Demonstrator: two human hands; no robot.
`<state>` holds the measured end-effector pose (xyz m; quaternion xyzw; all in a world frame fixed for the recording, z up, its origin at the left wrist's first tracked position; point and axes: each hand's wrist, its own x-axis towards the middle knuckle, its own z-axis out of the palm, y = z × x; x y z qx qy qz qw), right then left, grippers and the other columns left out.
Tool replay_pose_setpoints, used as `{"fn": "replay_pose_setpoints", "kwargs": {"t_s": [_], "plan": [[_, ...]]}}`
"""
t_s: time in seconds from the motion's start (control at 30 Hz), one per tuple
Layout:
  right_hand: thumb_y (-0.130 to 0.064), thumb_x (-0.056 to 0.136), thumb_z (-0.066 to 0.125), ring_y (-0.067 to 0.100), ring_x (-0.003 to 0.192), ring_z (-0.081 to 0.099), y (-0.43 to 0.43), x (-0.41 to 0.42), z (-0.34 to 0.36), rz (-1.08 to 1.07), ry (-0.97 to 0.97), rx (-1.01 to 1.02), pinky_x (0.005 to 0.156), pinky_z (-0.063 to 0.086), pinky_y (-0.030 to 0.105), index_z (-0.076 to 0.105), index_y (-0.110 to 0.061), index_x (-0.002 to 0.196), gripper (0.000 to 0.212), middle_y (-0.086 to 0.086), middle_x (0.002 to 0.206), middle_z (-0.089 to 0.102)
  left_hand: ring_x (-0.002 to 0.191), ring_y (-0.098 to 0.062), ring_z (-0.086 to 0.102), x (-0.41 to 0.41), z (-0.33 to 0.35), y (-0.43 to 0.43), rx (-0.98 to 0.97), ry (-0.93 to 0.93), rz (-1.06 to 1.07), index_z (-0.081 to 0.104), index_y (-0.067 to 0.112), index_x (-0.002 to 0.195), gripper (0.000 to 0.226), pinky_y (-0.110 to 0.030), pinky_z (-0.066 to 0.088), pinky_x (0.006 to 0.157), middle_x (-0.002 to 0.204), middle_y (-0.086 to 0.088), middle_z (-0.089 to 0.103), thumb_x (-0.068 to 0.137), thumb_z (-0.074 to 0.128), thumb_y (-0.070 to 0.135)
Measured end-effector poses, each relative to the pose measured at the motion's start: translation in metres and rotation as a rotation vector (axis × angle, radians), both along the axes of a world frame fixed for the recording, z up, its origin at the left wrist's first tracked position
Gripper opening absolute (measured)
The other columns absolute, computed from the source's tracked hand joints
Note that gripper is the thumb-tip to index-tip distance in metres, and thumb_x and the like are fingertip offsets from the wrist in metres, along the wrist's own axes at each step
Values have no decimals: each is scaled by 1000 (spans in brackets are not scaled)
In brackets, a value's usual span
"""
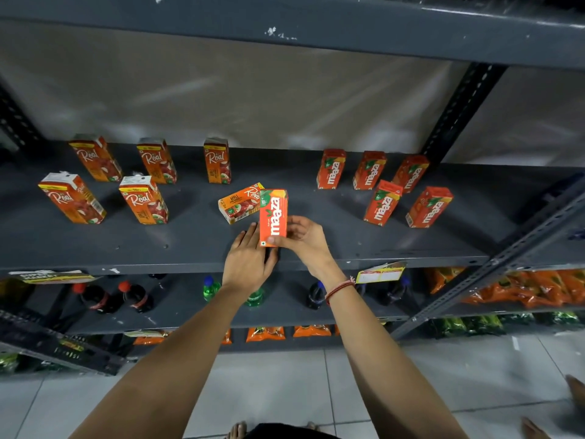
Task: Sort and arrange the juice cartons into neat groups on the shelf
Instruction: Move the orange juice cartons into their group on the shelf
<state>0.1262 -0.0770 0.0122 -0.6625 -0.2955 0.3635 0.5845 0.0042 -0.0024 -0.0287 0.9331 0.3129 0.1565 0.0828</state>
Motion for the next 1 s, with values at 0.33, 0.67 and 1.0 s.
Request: {"fn": "replay_pose_setpoints", "kwargs": {"t_s": [0.33,0.67,1.0], "plan": [[10,61,79,23,99,65,-7,80,4,-152,-178,-39,91,53,42,54,-11,103,53,13,108,67,129,-29,43,2,-1,0,0,5,11,47,1,131,61,-43,31,108,139,-17,48,92,23,41],[0,70,77,30,112,61,-15,133,2,-69,-395,-314,101,47,44,52,1,118,54,19,122,63,130,-28,42,2,-1,0,3,17,8,45,2,132,62,-43,30,109,140,-16,47,92,21,42],[5,72,74,17,94,65,-27,86,-5,-425,-381,-144,84,49,8,57,4,112,44,18,107,69,135,-25,34,3,-4,3,17,22,-6,39,4,136,59,-39,23,112,145,-14,40,95,24,43]]}}
